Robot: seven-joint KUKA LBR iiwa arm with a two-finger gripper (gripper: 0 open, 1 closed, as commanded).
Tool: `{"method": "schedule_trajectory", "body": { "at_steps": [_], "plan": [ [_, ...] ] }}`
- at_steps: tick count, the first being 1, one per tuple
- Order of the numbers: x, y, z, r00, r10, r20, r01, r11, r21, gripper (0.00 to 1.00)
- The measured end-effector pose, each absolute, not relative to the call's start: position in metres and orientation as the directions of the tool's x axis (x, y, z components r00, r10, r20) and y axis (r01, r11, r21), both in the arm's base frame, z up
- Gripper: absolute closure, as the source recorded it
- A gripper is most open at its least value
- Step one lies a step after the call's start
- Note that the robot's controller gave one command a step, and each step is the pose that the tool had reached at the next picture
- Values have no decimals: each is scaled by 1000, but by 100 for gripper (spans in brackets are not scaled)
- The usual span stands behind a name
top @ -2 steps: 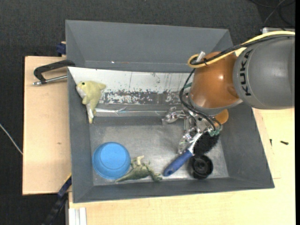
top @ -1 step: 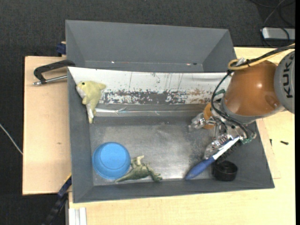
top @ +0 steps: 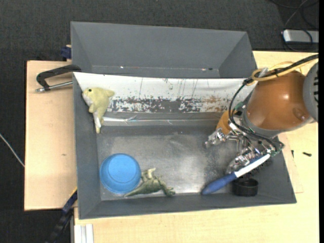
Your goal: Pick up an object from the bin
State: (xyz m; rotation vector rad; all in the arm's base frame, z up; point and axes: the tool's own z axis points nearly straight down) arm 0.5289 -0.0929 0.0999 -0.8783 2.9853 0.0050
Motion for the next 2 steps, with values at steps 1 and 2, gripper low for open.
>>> {"method": "schedule_trajectory", "body": {
  "at_steps": [1,2],
  "plan": [
    [521,-104,88,-716,-698,-35,-698,716,-14,0],
    [497,-111,153,-475,-880,-7,-880,475,-9,0]
  ]
}}
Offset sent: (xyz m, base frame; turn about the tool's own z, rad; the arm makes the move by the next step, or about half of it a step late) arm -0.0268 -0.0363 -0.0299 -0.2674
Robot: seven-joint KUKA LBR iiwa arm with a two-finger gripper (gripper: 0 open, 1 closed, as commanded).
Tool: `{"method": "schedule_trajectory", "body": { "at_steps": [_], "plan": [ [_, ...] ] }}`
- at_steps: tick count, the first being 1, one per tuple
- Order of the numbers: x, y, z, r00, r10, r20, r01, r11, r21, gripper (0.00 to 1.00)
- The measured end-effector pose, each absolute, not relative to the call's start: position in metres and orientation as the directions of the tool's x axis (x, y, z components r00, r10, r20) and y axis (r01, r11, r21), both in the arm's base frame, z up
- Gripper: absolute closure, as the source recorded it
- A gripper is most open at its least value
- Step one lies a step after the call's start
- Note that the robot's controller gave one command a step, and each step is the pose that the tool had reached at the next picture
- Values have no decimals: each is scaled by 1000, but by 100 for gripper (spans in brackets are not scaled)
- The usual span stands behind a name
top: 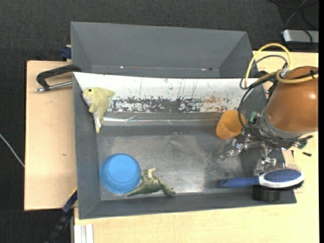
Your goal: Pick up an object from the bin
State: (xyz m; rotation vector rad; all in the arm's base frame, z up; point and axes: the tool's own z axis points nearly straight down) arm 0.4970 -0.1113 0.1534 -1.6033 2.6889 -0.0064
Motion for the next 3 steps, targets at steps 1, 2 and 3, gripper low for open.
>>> {"method": "schedule_trajectory", "body": {
  "at_steps": [1,2,3],
  "plan": [
    [503,-119,90,-56,-998,-3,-998,56,2,0],
    [494,-120,94,594,-804,-14,-805,-594,-13,0],
    [494,-129,94,588,-809,-1,-809,-588,-3,100]
  ]
}}
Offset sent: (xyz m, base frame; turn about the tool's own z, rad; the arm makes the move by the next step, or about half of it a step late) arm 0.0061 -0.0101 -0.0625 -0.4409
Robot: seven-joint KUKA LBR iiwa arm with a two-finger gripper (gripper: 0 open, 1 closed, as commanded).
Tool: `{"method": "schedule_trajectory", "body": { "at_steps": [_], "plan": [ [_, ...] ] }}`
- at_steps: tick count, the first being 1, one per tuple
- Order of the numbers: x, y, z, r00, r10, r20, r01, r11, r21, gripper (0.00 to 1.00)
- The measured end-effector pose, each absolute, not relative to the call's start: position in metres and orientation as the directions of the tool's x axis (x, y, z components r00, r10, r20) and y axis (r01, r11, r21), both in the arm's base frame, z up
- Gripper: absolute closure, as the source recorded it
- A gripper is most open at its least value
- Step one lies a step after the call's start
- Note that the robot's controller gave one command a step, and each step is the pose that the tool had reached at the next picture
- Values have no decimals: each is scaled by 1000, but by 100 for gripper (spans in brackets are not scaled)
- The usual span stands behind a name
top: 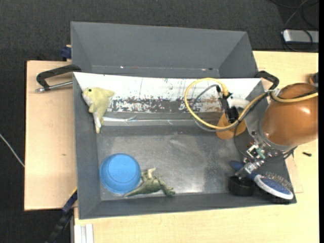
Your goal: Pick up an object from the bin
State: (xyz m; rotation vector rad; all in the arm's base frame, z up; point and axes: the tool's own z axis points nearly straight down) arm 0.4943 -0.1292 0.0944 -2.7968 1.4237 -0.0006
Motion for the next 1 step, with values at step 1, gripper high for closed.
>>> {"method": "schedule_trajectory", "body": {
  "at_steps": [1],
  "plan": [
    [501,-91,250,477,-879,4,-879,-477,-11,100]
  ]
}}
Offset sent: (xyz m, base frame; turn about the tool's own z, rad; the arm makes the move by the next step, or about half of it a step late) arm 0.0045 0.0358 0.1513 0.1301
